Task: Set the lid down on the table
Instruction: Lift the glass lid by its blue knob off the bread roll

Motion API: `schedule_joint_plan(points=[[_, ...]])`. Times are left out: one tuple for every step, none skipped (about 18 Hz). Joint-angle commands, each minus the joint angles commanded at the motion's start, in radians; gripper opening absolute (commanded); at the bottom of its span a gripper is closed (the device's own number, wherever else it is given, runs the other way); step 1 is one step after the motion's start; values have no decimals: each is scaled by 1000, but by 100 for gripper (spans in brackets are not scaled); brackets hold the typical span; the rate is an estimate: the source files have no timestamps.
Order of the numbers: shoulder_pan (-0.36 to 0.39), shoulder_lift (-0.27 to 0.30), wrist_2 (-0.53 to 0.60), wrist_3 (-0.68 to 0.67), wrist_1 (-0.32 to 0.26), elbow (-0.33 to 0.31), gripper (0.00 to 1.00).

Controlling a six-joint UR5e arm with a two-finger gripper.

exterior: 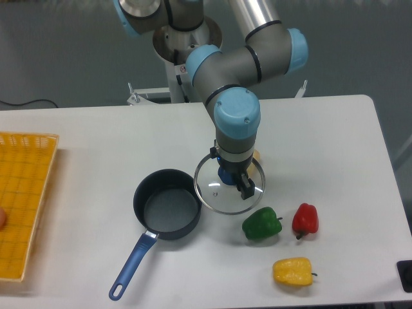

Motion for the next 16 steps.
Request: schedule_joint_plan(points=[[2,0,0,11,5,-8,38],[8,0,0,21,5,-11,38],[12,2,0,26,5,-9,38],[14,2,-2,26,6,-9,38],[15,2,-2,26,8,-9,38],[23,2,-2,28,6,-9,38],[35,3,-2,40,5,-9,38],[41,8,-2,58,2,-9,38],[54,8,-2,75,0,-9,38],[67,8,-2,95,-2,-9,38],[80,8,-3,115,-2,-9,38],[93,8,-6,135,-2,-9,38],[109,8,-8,152,-2,-9,38],[123,8,-8,169,-2,-11,37],[136,8,-8,192,-2,-11,37],[147,8,-9,210,1,-11,37]])
